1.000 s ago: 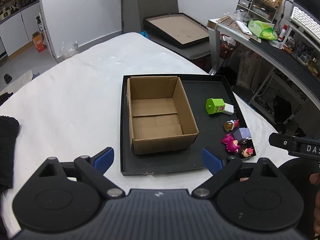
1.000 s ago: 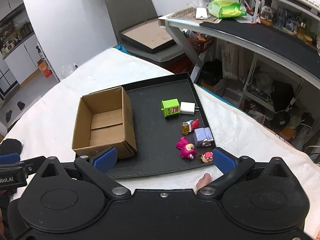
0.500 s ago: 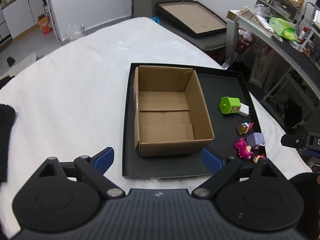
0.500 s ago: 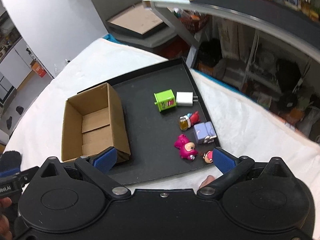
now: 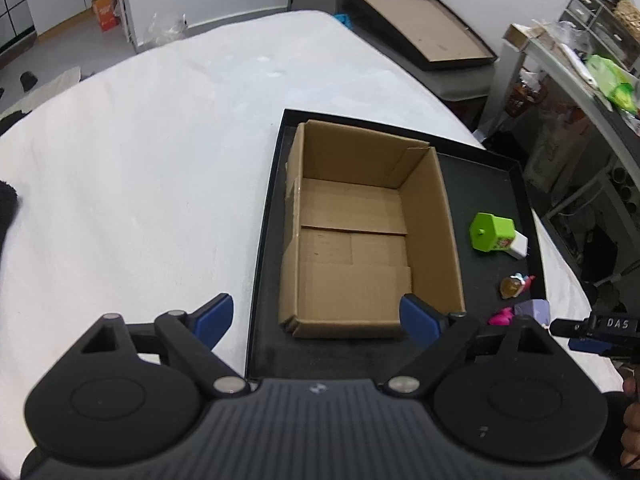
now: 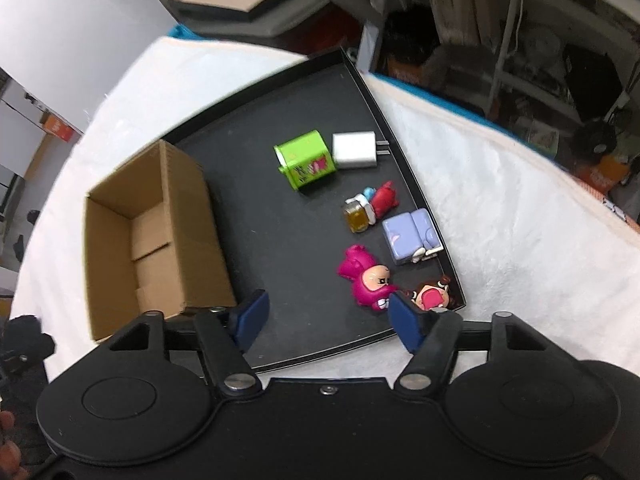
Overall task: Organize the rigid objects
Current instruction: 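Move the right gripper over the pink figurine and close on it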
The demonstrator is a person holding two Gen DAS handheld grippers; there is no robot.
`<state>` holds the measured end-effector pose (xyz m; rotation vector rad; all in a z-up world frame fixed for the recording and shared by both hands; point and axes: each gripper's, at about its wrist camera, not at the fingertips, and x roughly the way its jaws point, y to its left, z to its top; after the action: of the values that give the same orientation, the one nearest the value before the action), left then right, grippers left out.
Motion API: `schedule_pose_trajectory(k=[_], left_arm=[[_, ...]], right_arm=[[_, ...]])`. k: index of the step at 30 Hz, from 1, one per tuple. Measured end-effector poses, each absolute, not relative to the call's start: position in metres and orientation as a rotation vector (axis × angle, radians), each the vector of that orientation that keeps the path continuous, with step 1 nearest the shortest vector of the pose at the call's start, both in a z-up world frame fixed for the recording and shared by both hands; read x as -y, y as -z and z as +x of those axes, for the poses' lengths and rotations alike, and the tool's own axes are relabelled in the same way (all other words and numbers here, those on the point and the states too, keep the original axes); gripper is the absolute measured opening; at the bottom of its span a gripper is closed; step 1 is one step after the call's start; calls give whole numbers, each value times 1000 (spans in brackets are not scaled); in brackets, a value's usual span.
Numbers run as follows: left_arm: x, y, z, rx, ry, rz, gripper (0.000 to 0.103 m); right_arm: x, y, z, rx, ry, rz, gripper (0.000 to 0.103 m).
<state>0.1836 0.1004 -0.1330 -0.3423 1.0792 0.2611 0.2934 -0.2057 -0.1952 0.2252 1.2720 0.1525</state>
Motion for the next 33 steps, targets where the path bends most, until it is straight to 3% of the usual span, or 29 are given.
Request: schedule_pose_trajectory(k=[3,7,15,23,28,32,33], left_arm=[[-104,144,195,-1108,-256,-358,82],[-109,157,209,-1138,-257,-369,74],[-122,183,233,-1179,-284,-392,55],[-127,204,247,-1226,-304,-363,51],[-131,215,247,-1253,-308,-384,34],[-131,219,247,-1256,-300,-399,13],[-131,219,248,-1260,-297,-399,12]], right_arm=[[204,212,306,-1323,-136,221,47],[201,235,322,-1379,-105,204,41],[194,264,342,-1431,-45,144,40],[190,287,353,-1468,-19,63,41],[179,299,354,-1468,-35,-48,44],[165,307,347,-1475,-60,-130,41],[164,305,345,-1461,-63,-141,41]])
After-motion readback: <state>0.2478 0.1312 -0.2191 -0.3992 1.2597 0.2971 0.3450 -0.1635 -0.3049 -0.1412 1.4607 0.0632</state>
